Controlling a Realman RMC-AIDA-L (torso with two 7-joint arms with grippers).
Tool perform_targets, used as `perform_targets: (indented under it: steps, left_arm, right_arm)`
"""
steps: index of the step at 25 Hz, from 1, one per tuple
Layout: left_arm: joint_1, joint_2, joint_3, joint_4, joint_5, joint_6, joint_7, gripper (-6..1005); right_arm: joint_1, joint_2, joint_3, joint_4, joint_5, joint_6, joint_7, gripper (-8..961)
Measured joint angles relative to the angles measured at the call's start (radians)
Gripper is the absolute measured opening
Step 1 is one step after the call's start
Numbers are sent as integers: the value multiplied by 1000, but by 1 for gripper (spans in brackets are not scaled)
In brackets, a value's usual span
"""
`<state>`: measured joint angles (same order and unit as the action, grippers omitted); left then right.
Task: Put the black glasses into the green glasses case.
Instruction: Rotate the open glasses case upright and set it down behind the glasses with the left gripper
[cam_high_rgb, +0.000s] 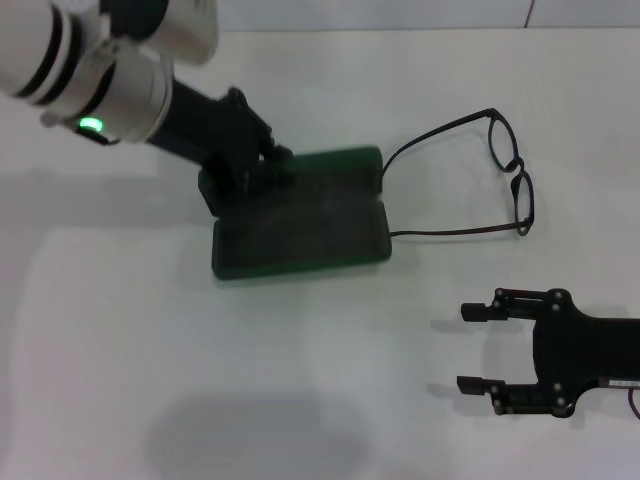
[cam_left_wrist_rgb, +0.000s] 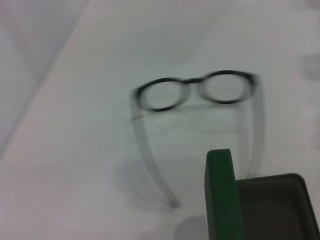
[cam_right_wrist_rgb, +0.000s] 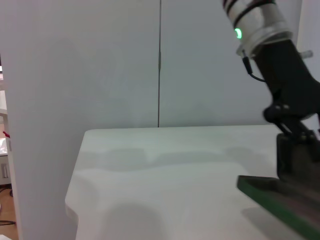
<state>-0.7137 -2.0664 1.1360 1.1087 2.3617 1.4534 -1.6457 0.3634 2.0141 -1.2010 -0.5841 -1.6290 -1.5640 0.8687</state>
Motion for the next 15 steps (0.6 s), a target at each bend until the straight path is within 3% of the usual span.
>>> perform_targets:
  steps: [4, 15]
  left_arm:
    - [70, -23, 4, 68, -19, 32, 123, 195]
    - [105, -24, 47, 39, -17, -88, 235, 194]
  right_arm:
    - [-1, 0, 1, 4, 0, 0, 0, 704]
    - [0, 0, -2, 15, 3, 1, 0, 704]
